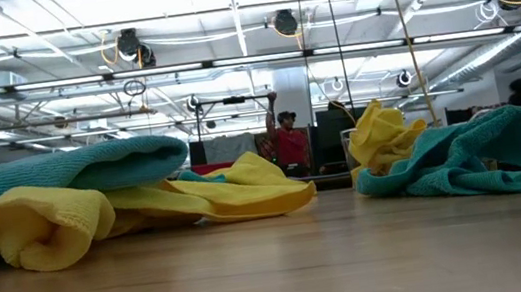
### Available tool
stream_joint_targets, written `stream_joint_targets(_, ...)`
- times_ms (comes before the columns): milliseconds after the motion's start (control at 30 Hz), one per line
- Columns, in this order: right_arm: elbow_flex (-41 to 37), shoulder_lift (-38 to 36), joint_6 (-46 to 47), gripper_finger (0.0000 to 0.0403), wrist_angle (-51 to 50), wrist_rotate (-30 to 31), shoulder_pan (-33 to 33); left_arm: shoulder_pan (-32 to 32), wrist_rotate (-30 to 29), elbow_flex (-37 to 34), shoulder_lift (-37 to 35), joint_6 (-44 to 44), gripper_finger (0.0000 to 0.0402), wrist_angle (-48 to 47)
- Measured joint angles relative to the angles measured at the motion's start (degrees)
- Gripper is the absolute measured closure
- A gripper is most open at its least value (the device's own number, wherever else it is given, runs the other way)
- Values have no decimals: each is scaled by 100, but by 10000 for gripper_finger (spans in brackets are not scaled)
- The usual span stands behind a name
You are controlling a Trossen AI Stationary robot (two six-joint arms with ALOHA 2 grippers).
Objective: Sort microfiber towel by color & place in baskets
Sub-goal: Put the blue microfiber cloth into the bottom transparent bin
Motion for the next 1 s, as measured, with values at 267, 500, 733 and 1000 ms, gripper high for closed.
stream_joint_targets(267,0,-440,1775,387,-938,-1301,414,-41,-195,-2,3,-713,130,-1057)
stream_joint_targets(500,0,-567,3069,387,-1259,-1597,909,-41,-218,-2,3,-777,130,-1133)
stream_joint_targets(733,0,-276,3682,387,-1317,-1577,1375,-41,-353,-2,5,-783,130,-1145)
stream_joint_targets(1000,0,648,3482,387,-1217,-1495,1440,-16,-374,-2,5,-783,130,-1143)
